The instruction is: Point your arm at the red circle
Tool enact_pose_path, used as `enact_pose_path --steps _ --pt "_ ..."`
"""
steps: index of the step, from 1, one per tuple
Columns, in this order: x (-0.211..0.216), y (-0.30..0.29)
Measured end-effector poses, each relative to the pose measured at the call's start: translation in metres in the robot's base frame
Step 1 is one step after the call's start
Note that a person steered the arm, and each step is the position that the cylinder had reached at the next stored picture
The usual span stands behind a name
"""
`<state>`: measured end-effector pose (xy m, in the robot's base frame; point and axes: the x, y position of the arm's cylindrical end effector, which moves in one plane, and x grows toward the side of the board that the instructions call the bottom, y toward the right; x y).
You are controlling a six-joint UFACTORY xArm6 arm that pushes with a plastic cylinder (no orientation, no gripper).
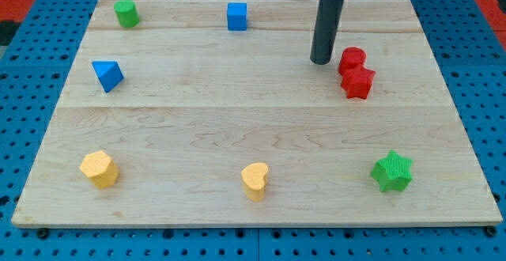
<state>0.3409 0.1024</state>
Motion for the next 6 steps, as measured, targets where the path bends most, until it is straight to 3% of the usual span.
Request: enact_pose_path --steps 1,3,6 --pt "-0.028 0.002" --pt "-0.028 0.081" --pt "-0.017 0.094"
